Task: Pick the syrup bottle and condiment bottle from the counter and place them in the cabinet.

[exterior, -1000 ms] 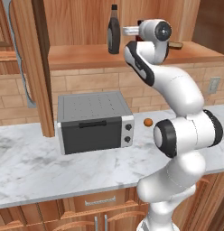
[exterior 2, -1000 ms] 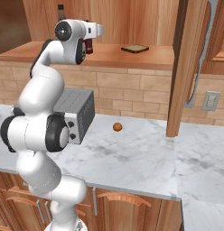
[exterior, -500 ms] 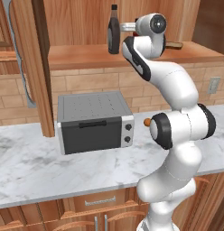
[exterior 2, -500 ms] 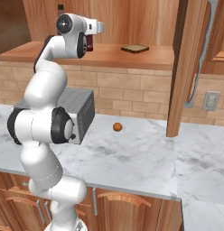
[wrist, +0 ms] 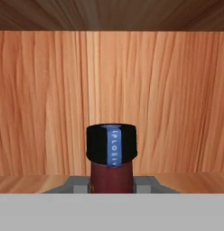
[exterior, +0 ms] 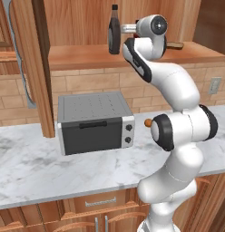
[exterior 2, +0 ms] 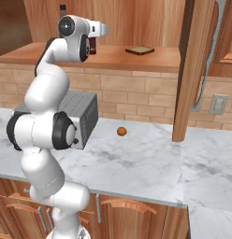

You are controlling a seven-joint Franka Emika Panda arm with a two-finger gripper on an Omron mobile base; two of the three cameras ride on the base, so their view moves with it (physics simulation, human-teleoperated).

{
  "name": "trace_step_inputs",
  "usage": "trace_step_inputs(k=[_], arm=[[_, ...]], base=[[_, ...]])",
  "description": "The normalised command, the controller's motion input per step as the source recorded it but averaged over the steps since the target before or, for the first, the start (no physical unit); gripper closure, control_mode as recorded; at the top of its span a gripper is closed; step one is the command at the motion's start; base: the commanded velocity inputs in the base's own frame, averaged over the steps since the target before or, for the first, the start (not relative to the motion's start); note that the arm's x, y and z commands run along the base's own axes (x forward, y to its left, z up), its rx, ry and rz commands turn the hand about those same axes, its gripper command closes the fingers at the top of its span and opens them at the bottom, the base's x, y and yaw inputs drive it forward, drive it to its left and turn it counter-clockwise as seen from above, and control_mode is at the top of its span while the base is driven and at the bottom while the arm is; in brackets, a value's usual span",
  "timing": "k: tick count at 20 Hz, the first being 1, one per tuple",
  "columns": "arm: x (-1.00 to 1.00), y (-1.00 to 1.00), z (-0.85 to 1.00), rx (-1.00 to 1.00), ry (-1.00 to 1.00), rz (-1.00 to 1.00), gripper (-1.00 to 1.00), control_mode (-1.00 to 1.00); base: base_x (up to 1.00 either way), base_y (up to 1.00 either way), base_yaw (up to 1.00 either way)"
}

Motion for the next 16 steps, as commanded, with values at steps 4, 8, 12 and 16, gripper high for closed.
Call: trace_step_inputs(k=[4, 8, 12, 16], arm=[[0.00, -0.04, -0.20, 0.00, -0.01, 0.00, 1.00, -1.00], [0.00, -0.04, -0.17, 0.00, -0.01, 0.00, 1.00, -1.00], [0.00, -0.01, -0.11, 0.00, -0.01, 0.00, -1.00, -1.00], [0.00, 0.00, 0.00, 0.00, 0.00, 0.00, -1.00, -1.00]], base=[[0.00, 0.00, 0.00], [0.00, 0.00, 0.00], [0.00, 0.00, 0.00], [0.00, 0.00, 0.00]])
